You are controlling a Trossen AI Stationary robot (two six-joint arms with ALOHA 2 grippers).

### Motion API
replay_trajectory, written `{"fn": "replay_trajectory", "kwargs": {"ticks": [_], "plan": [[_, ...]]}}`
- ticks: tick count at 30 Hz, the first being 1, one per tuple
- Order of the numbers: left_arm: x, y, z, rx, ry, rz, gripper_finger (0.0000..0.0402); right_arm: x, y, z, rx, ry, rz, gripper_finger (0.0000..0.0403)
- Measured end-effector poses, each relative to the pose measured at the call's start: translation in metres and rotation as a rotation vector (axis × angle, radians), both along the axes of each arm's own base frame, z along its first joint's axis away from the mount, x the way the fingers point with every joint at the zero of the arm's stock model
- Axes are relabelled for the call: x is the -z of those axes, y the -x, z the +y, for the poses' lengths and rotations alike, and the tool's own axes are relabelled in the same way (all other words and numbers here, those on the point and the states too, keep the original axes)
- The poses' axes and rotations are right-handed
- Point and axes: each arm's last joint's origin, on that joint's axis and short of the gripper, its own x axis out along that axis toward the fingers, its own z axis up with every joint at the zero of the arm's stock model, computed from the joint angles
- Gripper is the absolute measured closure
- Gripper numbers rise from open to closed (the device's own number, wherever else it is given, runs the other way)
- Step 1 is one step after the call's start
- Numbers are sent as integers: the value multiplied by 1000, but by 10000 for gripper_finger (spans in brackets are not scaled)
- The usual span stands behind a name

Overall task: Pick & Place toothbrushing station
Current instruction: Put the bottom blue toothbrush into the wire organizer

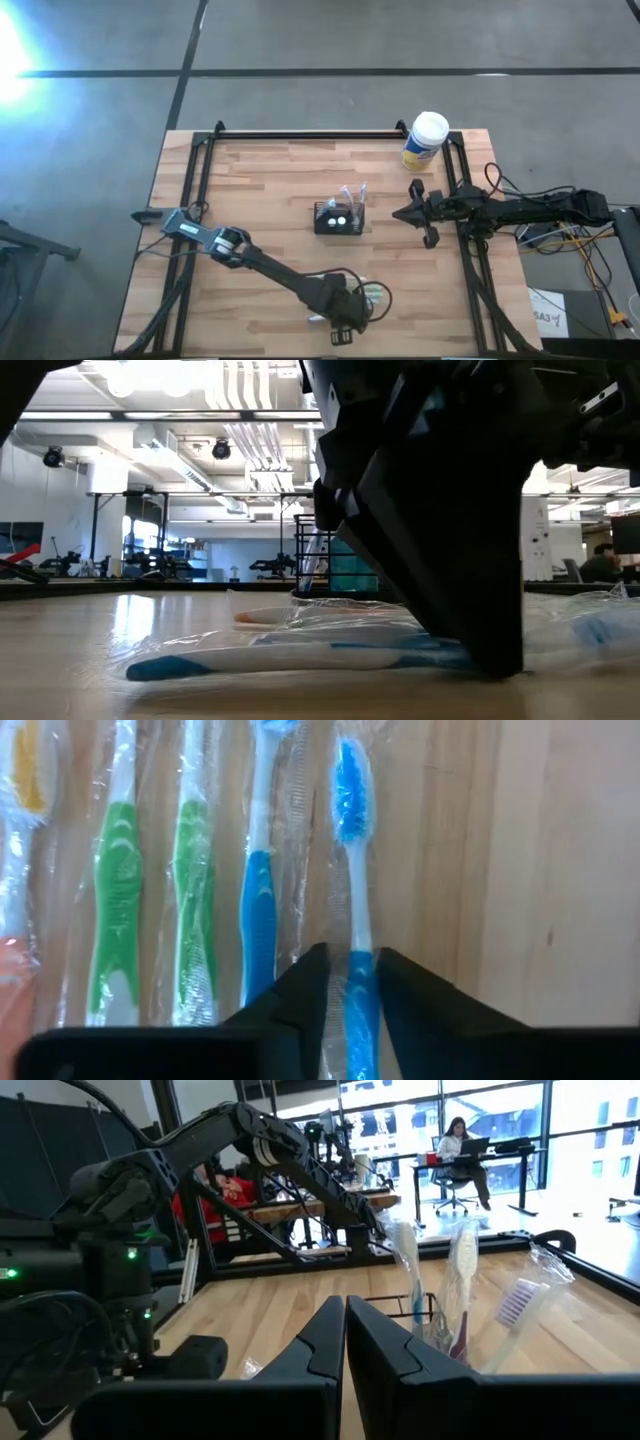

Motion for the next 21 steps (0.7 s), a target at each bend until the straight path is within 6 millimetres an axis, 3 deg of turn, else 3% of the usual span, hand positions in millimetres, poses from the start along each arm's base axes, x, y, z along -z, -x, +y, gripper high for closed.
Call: {"fn": "replay_trajectory", "kwargs": {"ticks": [5,13,15,21], "plan": [[1,0,1,29,-24,-3,381,0,0,0,0,0,0,390],[-13,3,-2,117,-34,-46,380,0,0,0,0,0,0,390],[-27,6,-2,128,-43,-79,393,0,0,0,0,1,3,390],[-101,34,-3,193,-158,-283,399,3,-1,0,0,-1,24,390]]}}
